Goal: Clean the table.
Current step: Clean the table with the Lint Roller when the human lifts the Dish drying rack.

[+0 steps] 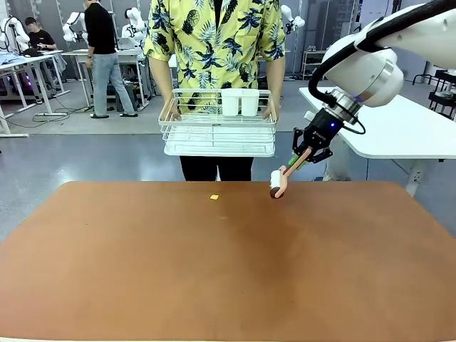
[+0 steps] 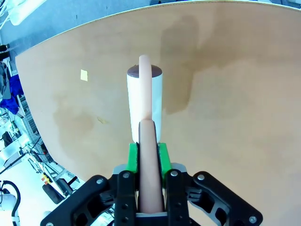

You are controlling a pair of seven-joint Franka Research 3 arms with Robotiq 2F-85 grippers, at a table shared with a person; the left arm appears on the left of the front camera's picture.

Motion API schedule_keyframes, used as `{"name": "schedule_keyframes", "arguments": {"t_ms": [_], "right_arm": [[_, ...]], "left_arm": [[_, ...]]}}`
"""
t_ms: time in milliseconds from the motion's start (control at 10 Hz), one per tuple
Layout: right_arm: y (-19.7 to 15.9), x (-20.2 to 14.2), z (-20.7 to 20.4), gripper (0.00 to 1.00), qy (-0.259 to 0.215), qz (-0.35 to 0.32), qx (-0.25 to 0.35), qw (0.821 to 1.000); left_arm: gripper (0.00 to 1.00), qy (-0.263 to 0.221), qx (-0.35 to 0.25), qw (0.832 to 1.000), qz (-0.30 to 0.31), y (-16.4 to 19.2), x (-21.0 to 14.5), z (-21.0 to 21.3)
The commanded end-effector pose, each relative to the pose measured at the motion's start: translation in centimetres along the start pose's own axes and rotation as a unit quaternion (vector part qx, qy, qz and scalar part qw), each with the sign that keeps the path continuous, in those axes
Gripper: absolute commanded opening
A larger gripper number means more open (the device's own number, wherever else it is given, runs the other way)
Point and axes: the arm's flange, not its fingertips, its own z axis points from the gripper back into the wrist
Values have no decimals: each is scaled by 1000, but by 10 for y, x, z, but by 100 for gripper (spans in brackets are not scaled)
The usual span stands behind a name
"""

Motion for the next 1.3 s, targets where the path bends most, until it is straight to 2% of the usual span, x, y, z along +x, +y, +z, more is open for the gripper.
{"name": "schedule_keyframes", "arguments": {"t_ms": [0, 100, 200, 700, 1000, 1200], "right_arm": [[1, 18, -18, 21, 1, 1, 1, 1000], [-4, 23, -23, 21, 1, -9, 13, 1000], [-7, 29, -29, 21, 21, -11, 33, 999], [-1, 42, -85, 21, 110, 5, 17, 994], [45, 46, -125, 21, 161, 63, -7, 985], [81, 48, -158, 21, 184, 97, -47, 977]], "left_arm": [[100, -3, -3, 1000, 0, 0, 1, 1], [100, -3, -3, 1000, 0, 0, 1, 1], [100, -3, -3, 1000, 0, 0, 1, 1], [100, -3, -3, 1000, 0, 0, 1, 1], [100, -3, -3, 1000, 0, 0, 1, 1], [100, -3, -3, 1000, 0, 0, 1, 1]]}}
